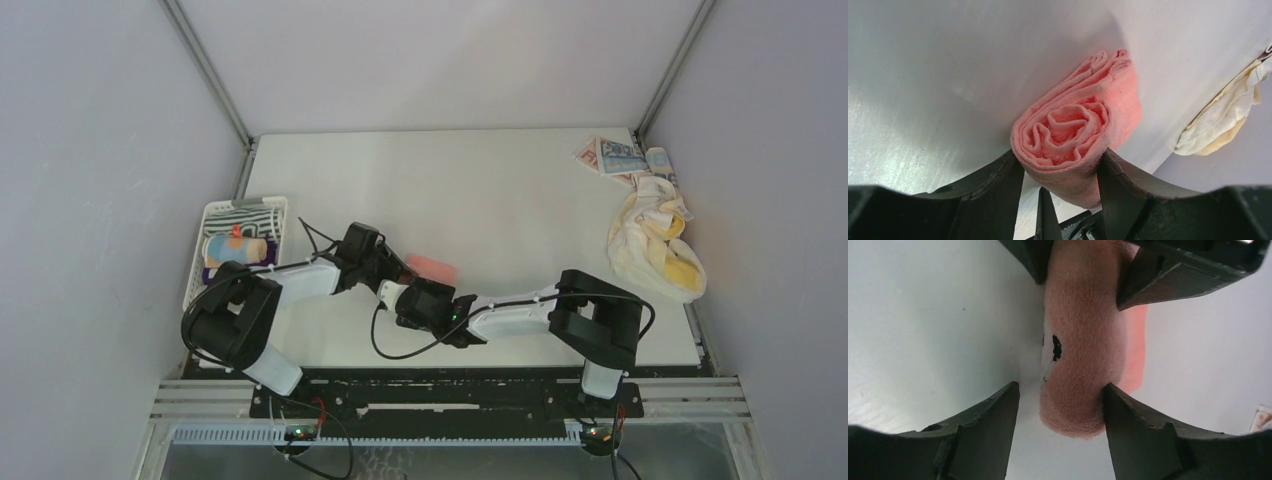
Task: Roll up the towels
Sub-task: Roll the towel at the center of the board.
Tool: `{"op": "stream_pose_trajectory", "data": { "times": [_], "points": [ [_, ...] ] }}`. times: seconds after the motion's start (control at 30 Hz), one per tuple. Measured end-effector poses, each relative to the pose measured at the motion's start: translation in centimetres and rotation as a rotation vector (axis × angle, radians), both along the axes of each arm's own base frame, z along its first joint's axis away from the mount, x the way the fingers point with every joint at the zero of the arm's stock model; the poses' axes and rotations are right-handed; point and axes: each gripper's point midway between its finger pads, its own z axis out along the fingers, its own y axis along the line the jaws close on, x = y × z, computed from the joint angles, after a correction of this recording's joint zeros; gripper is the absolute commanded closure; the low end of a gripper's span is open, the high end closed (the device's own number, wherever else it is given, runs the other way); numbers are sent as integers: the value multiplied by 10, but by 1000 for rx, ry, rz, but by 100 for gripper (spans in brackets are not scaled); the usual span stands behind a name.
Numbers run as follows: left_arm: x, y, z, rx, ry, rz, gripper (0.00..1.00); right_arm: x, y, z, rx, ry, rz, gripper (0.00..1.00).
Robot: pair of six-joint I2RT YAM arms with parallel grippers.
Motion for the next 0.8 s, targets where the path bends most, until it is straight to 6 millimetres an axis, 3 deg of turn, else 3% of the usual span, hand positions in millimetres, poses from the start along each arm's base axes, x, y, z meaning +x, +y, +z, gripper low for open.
{"op": "stream_pose_trajectory", "data": {
  "times": [0.2, 0.4, 0.57, 0.8],
  "points": [
    [3, 3, 0, -25, 14, 8, 38, 13, 0, -2, -33, -90, -23, 48],
    [6, 3, 4, -36, 2, 9, 26, 20, -2, -6, -29, -61, -30, 59],
    [4, 20, 12, 14, -31, 48, 17, 32, 8, -3, 69, 125, -10, 67],
    [7, 54, 49, 16, -155, 151, 13, 46, 20, 9, 326, 554, -10, 69]
  ]
}}
